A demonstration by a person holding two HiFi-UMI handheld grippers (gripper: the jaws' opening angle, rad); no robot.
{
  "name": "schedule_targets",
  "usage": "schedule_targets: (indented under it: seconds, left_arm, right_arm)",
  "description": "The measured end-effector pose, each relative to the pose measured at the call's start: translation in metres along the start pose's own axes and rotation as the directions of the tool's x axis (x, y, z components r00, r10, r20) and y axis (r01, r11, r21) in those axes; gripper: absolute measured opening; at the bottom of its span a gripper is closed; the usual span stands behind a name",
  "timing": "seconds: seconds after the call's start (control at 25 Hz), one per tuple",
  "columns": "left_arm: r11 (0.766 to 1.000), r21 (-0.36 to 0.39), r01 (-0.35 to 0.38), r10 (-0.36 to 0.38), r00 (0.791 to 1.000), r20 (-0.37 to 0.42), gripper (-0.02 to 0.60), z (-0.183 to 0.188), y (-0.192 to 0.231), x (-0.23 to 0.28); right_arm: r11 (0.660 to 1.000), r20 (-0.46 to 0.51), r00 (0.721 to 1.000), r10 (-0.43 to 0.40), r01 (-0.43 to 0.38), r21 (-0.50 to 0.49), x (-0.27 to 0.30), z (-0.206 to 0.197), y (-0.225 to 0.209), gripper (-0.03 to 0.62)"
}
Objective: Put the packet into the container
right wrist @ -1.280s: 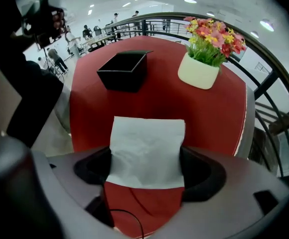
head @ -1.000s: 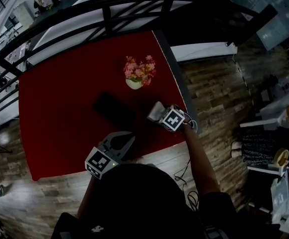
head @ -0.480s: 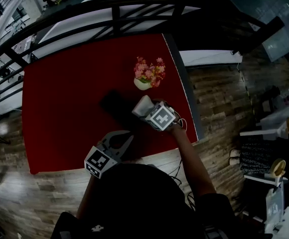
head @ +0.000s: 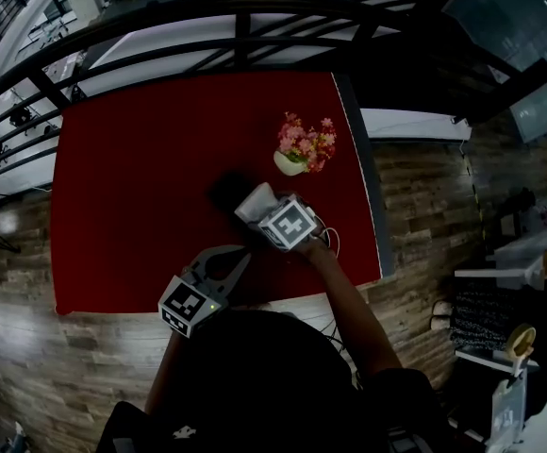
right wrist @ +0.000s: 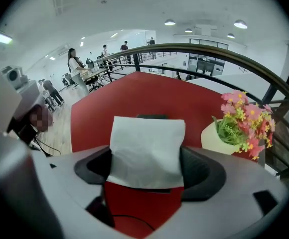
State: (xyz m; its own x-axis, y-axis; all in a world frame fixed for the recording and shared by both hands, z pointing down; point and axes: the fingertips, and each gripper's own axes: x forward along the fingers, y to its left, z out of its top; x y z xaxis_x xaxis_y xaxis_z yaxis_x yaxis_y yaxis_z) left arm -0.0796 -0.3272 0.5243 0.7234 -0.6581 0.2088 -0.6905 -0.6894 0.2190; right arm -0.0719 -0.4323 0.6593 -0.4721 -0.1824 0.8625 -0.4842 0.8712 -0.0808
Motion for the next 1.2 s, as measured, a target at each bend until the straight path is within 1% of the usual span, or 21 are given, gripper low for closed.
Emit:
schedule_targets:
  seconds: [0.16,0.28,0.44,0.56,0.68,0.84,0.92,1.2]
  left_arm:
    - [0.999,-0.012,-0.031,0.031,0.999,0.008,0.011,0.000,0.009,-0.009]
    - [0.999,-0.008,-0.041,0.041,0.999,0.009,0.011,0.000,0.013,-0.013]
    - [0.999,-0.012,-0.049,0.049,0.999,0.012,0.011,0.000,0.013,-0.015]
    - [0.999,-0.014,-0.051,0.051,0.999,0.009,0.011,-0.002,0.014,-0.015]
    - [0.998,-0.015,-0.054,0.055,0.998,0.008,0.011,-0.002,0.015,-0.017]
    - [0.998,-0.017,-0.059,0.060,0.998,0.003,0.011,-0.003,0.016,-0.018]
    - [0.998,-0.018,-0.065,0.065,0.998,0.002,0.011,-0.004,0.018,-0.019]
    - [0.997,-0.014,-0.075,0.075,0.997,-0.002,0.011,-0.004,0.020,-0.018]
  right_arm:
    - [1.000,-0.038,0.999,0.006,-0.006,-0.013,0.012,-0.003,0.012,0.434]
    - [1.000,-0.062,0.998,0.013,-0.013,-0.001,0.020,-0.007,0.019,0.434]
    - [1.000,-0.083,0.997,-0.005,0.007,0.021,0.028,-0.014,0.015,0.434]
    - [0.999,-0.096,0.995,-0.031,0.032,0.007,0.027,-0.011,0.010,0.434]
    - [1.000,-0.122,0.992,-0.027,0.028,0.008,0.035,-0.018,0.012,0.434]
    - [0.999,-0.153,0.987,-0.052,0.052,-0.005,0.042,-0.026,0.010,0.434]
    - [0.999,-0.173,0.984,-0.051,0.050,-0.005,0.046,-0.030,0.010,0.434]
    - [0.999,-0.177,0.983,-0.042,0.041,-0.006,0.054,-0.036,0.011,0.436]
